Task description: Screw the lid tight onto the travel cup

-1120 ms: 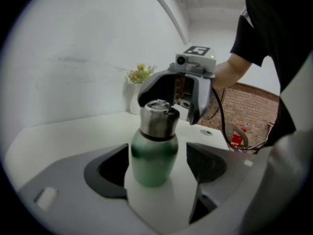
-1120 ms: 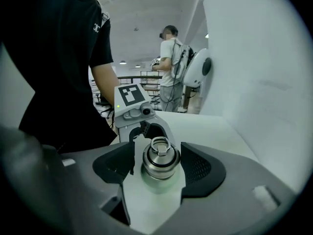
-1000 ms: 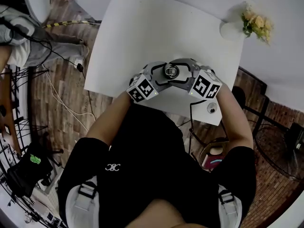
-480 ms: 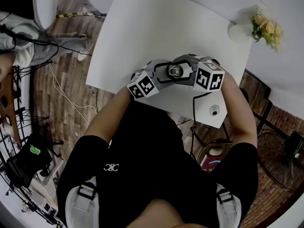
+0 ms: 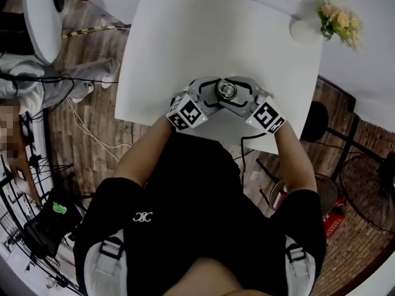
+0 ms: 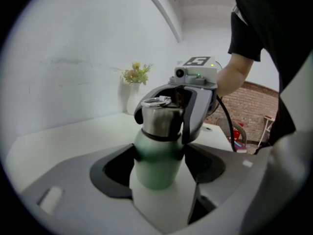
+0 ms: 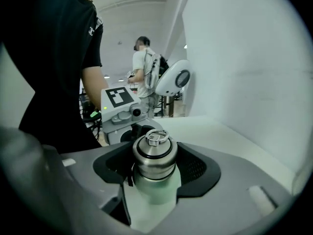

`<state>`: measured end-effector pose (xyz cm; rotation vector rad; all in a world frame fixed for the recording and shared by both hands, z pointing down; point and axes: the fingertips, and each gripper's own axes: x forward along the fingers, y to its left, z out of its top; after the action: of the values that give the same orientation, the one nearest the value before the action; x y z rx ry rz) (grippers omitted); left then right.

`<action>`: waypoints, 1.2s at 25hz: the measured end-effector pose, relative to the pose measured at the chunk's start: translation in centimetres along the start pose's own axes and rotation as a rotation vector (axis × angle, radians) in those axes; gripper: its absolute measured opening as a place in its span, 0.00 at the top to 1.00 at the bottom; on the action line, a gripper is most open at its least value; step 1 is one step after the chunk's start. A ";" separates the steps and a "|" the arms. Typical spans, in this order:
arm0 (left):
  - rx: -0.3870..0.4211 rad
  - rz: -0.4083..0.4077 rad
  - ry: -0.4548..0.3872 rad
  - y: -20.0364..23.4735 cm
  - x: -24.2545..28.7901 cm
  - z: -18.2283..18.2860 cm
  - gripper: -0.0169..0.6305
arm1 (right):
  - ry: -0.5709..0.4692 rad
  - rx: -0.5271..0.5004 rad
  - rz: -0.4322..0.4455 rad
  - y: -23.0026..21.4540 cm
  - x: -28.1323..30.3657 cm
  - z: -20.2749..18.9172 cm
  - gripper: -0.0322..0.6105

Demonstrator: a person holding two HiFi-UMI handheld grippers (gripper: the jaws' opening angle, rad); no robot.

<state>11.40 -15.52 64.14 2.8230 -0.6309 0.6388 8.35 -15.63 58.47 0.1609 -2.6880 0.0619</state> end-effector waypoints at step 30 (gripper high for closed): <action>0.123 -0.193 0.034 -0.5 0.6 0.0 0.40 | 0.210 -0.105 -0.089 0.6 -2.4 1.7 0.53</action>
<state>12.12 -15.34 64.40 2.9305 -0.3176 0.7105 9.72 -14.95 55.90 0.2272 -2.4649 -0.0856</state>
